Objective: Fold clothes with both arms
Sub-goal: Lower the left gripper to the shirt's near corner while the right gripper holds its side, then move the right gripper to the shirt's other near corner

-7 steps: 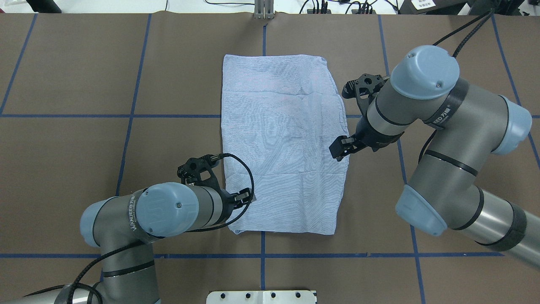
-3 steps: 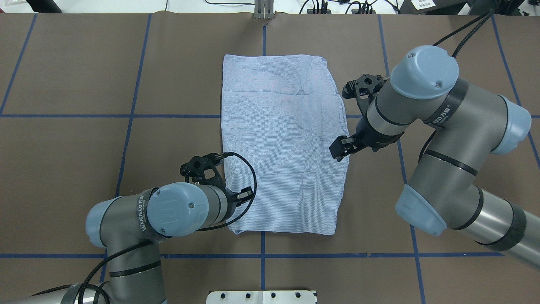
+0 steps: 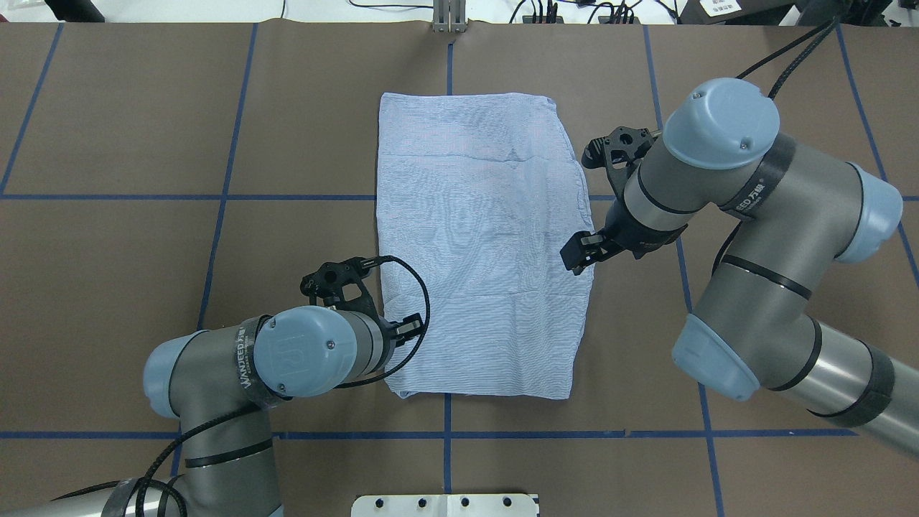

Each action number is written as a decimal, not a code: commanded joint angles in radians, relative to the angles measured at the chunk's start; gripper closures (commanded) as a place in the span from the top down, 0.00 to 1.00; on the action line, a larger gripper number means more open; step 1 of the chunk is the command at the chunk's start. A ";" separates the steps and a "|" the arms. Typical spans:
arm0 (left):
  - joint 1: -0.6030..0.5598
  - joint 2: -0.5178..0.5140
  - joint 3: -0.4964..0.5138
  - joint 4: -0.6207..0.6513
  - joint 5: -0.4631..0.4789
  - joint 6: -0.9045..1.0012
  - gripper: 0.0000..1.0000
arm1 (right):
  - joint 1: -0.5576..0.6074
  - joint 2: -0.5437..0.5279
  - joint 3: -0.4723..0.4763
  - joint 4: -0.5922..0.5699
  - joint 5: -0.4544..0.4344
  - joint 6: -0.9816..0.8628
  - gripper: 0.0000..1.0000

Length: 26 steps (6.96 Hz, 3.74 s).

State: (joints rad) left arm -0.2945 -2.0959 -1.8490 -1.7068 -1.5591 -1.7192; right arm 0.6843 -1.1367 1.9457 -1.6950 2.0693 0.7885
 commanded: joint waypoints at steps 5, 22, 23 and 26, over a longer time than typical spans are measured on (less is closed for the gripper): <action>0.070 -0.006 0.004 0.010 -0.001 0.001 0.74 | 0.001 -0.006 -0.004 0.000 -0.002 -0.002 1.00; 0.034 -0.009 0.005 0.010 -0.004 0.000 0.00 | -0.327 0.001 -0.060 0.127 -0.241 0.907 1.00; 0.034 -0.009 0.005 0.010 -0.004 0.000 0.00 | -0.327 0.006 -0.083 0.129 -0.241 0.908 1.00; 0.034 -0.009 0.005 0.010 -0.004 0.000 0.00 | -0.333 0.003 -0.096 0.126 -0.233 0.907 1.00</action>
State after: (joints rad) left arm -0.2608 -2.1046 -1.8439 -1.6966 -1.5631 -1.7196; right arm 0.3551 -1.1312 1.8525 -1.5680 1.8335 1.6952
